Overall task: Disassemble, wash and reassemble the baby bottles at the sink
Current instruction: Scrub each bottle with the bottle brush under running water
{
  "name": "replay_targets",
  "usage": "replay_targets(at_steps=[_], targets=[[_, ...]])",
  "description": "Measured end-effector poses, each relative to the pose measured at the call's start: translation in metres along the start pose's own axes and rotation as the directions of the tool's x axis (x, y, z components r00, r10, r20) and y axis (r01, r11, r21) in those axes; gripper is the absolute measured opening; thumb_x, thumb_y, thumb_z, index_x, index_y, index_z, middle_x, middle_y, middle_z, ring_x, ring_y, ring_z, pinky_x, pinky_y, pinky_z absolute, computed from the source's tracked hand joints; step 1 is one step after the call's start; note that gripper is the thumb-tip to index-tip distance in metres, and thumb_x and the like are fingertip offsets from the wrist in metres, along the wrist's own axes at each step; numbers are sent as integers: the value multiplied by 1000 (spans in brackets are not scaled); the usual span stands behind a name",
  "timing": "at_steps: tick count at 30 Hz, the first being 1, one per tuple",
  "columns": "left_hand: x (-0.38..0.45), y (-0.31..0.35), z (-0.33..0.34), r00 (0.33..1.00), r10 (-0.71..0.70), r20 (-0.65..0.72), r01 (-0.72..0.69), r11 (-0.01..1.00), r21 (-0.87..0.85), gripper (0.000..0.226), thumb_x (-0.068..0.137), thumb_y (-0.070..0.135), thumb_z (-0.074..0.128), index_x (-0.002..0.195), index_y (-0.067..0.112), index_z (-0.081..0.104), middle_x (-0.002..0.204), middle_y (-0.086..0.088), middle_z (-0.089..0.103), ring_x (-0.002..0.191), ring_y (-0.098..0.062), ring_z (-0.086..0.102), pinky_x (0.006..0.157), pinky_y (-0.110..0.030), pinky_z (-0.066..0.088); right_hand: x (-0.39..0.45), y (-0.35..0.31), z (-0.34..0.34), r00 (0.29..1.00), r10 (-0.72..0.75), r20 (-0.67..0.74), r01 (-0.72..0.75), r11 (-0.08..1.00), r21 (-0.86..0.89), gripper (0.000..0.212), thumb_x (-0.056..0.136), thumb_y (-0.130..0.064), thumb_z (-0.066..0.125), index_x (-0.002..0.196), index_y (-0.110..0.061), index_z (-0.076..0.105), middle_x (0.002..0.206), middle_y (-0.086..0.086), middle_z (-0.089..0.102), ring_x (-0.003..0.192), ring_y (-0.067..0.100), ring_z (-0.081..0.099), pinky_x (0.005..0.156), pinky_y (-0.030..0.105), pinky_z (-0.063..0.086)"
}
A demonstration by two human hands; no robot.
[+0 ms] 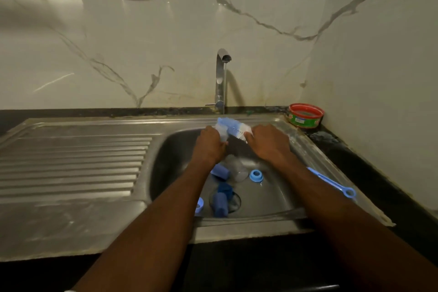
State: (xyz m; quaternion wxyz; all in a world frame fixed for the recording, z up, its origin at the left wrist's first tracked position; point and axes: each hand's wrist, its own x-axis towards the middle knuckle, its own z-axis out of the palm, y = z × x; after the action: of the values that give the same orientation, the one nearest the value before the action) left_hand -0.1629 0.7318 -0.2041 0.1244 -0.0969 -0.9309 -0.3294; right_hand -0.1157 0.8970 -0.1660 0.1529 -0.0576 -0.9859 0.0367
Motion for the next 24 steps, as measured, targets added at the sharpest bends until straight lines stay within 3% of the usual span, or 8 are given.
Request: replay_targets(at_steps=[3,7,12,17,24], targets=[[10,-4,-2,996,-75,-54,73,996,-43,32,94,23,71,119,6,62,109,-9,68,97,-21,64,87,-34,53,1,1,4,999,-29,16,29,999,-15,45,104,-49,39,122,-17,64,117,13,68,103,30,64,82,39,50],[11,-5,5,999,-46,-13,46,998,-42,32,93,28,72,116,12,59,102,-2,64,93,-17,61,84,-31,50,6,0,3,997,-5,-74,6,1000,11,44,106,-47,38,118,-16,67,112,10,69,99,28,65,73,34,42],[9,4,11,997,42,68,-46,997,65,44,88,38,74,124,15,62,116,-7,68,103,-25,67,88,-37,54,13,-2,6,999,35,11,-35,999,27,47,106,-47,38,131,-14,61,128,12,65,113,30,63,93,43,49],[6,2,9,996,54,75,-59,996,66,53,86,40,77,130,14,59,122,-8,66,110,-26,65,95,-42,54,7,5,4,999,28,18,-29,999,30,47,105,-48,40,129,-15,62,126,12,65,112,29,62,93,42,48],[12,4,10,992,103,75,-114,980,161,56,87,41,77,130,13,56,126,-10,63,112,-27,63,95,-40,53,8,7,6,999,28,16,-28,999,37,47,105,-46,41,132,-13,60,131,12,64,116,29,61,97,42,48]])
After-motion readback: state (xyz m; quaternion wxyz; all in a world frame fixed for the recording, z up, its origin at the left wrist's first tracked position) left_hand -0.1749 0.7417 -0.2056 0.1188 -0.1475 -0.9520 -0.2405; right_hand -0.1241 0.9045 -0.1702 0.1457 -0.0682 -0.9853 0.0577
